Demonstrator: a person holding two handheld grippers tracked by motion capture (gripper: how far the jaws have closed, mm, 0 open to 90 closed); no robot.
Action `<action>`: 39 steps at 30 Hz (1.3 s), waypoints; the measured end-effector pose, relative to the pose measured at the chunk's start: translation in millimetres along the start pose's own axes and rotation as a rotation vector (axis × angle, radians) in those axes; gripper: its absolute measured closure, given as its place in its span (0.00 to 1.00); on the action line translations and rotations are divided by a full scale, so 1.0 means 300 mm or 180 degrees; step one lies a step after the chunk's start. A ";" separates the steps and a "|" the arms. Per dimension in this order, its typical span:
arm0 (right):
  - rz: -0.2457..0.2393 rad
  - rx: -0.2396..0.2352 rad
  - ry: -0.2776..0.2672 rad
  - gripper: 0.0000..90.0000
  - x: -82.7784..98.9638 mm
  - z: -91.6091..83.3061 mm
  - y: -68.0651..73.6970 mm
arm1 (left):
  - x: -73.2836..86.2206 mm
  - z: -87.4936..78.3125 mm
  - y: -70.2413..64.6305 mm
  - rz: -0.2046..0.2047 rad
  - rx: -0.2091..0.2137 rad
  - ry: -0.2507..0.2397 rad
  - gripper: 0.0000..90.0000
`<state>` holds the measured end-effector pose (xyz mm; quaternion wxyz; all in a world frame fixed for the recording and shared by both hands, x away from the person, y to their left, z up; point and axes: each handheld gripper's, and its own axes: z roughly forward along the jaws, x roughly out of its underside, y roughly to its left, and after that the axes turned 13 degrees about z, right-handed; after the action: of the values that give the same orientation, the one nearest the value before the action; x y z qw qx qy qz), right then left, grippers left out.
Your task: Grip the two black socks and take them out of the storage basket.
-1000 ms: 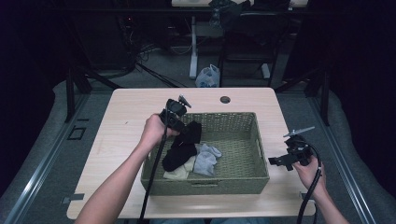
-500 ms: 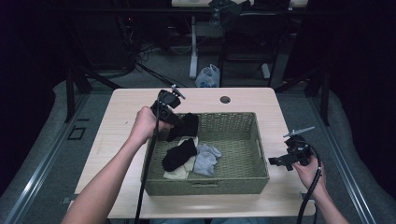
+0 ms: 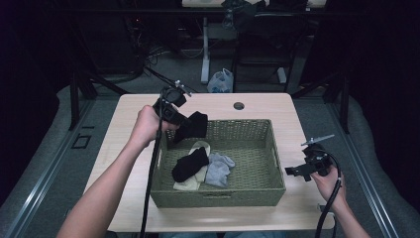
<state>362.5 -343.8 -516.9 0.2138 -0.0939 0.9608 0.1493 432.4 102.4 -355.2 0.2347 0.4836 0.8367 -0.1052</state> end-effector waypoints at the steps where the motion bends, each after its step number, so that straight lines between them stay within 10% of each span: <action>1: 0.0001 0.0000 0.0000 0.01 0.000 0.000 0.000 | 0.001 -0.009 0.004 -0.0011 -0.0022 -0.0020 0.95; 19: 0.0009 0.0009 -0.0004 0.01 0.001 0.002 0.002 | 0.075 -0.175 0.072 -0.0187 -0.0288 -0.0173 0.95; 39: 0.0023 0.0013 0.0001 0.01 0.001 0.004 0.001 | 0.341 -0.310 0.176 -0.0716 -0.0607 -0.0157 0.95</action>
<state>362.6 -343.0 -518.0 0.2134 -0.0901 0.9615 0.1482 407.5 244.5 -322.5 0.2867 0.3596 0.8858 -0.0626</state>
